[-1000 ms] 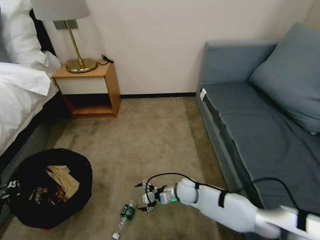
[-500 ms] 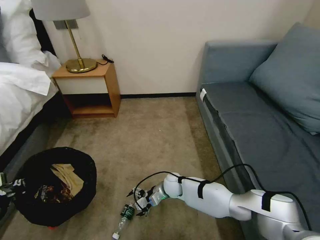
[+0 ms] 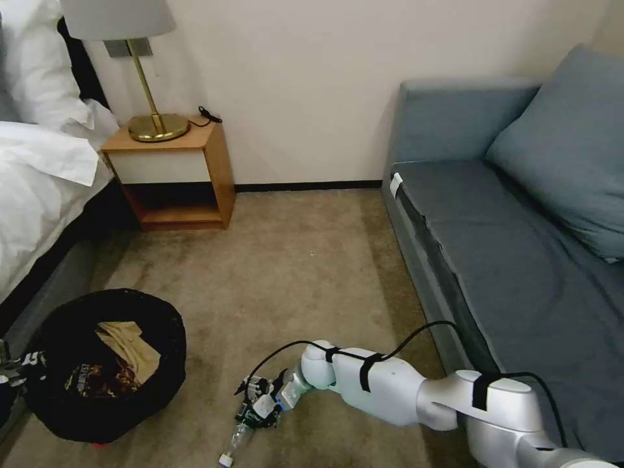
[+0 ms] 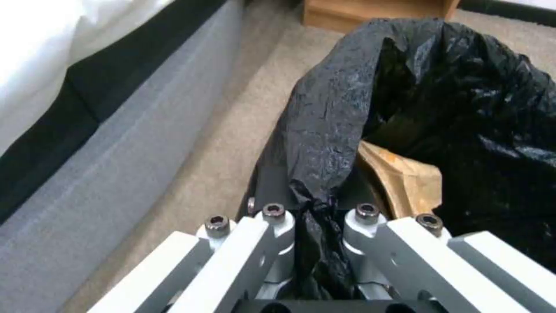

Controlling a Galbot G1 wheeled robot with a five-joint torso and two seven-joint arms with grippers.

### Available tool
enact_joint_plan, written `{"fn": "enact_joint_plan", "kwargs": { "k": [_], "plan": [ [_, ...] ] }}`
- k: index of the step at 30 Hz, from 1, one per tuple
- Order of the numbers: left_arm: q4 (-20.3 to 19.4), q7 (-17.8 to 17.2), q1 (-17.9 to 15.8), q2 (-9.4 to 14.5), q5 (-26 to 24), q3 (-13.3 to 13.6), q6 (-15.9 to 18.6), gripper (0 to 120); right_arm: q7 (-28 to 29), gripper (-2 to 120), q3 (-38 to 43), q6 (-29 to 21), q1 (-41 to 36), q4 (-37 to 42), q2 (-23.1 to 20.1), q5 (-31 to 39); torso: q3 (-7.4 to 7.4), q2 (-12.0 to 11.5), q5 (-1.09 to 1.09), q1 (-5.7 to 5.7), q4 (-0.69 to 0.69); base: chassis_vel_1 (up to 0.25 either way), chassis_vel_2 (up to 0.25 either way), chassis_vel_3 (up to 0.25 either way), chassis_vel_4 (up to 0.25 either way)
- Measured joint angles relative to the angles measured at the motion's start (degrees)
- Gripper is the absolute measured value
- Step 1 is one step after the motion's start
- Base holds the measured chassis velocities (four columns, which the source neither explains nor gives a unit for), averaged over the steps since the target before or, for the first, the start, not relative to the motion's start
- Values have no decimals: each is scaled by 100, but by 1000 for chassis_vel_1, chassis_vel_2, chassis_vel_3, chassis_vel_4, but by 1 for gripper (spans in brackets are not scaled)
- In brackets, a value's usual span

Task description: Pick up the trash bin, then pick up the garbage on the floor and place it into the trash bin.

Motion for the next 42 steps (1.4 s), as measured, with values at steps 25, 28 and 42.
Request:
{"fn": "enact_joint_plan", "kwargs": {
  "k": [25,28,42],
  "plan": [
    [97,22,14,12,-69,-93,-24,6,-366,16,252,399,-58,-373,276,-314,0,0,0,0,0,0,0,0,0],
    [115,22,16,12,-70,-102,-24,6,-358,16,301,364,-73,-191,166,-222,0,0,0,0,0,0,0,0,0],
    [87,21,69,-2,-106,-149,-22,6,-69,16,2538,-304,-1139,1985,-1398,1459,0,0,2,0,-1,0,0,0,0]
  ]
}}
